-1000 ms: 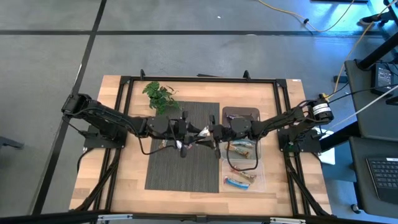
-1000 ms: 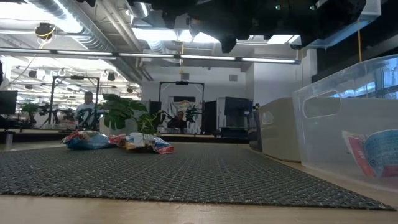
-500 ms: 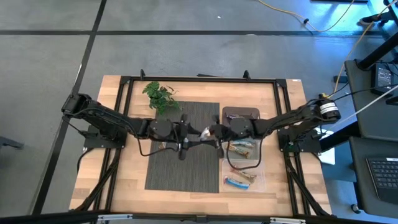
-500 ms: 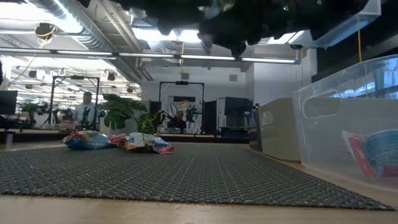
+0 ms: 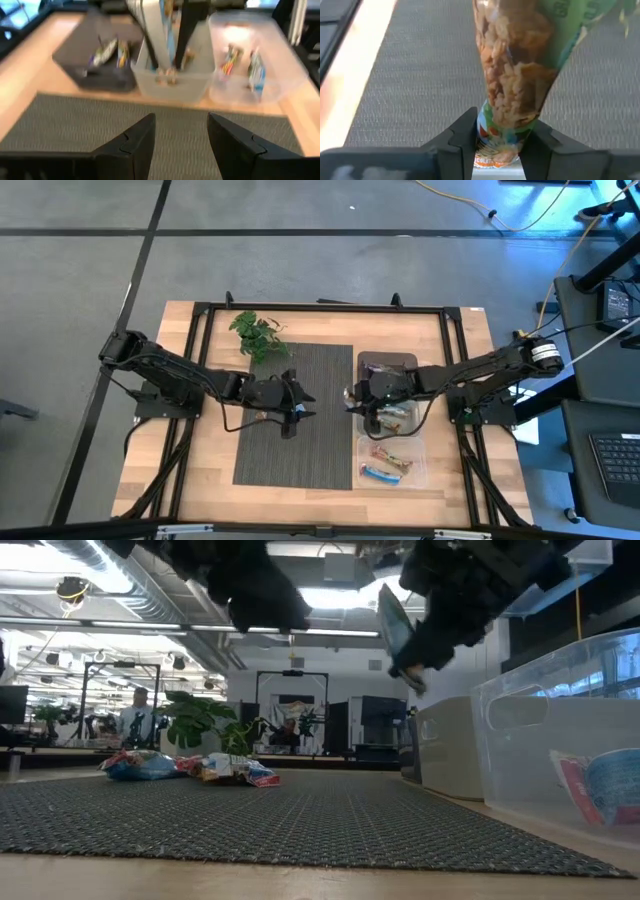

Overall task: Pick and place Granola Bars by type
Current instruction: Put the yellow granola bar into the gray bin

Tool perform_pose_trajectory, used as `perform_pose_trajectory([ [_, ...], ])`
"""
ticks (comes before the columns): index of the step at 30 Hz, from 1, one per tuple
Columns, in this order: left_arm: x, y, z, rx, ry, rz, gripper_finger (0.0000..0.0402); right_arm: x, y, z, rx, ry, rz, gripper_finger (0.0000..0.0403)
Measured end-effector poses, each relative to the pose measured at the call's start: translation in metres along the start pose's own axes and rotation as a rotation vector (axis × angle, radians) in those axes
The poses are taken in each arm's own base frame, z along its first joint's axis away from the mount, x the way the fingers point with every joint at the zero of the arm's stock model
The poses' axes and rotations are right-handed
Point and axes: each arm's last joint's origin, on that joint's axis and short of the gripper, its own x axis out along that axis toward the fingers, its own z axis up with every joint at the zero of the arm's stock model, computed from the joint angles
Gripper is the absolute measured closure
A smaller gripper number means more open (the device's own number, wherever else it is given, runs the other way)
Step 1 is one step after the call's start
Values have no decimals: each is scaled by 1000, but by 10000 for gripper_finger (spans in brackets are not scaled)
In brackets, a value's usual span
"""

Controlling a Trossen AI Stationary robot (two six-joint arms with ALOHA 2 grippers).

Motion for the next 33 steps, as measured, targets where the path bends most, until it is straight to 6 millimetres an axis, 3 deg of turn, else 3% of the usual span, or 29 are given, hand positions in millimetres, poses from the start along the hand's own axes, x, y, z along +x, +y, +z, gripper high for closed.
perform_pose_trajectory([
  [13, -2, 4, -20, -59, 200, 48, 231, -34, -6, -34, 167, 386, -66, 280],
  [22, -7, 8, -34, -99, 353, 100, 231, -34, -10, -63, 229, 602, -114, 280],
  [33, -26, 29, -62, -473, 550, 541, 231, -31, -10, -63, 227, 576, -103, 279],
])
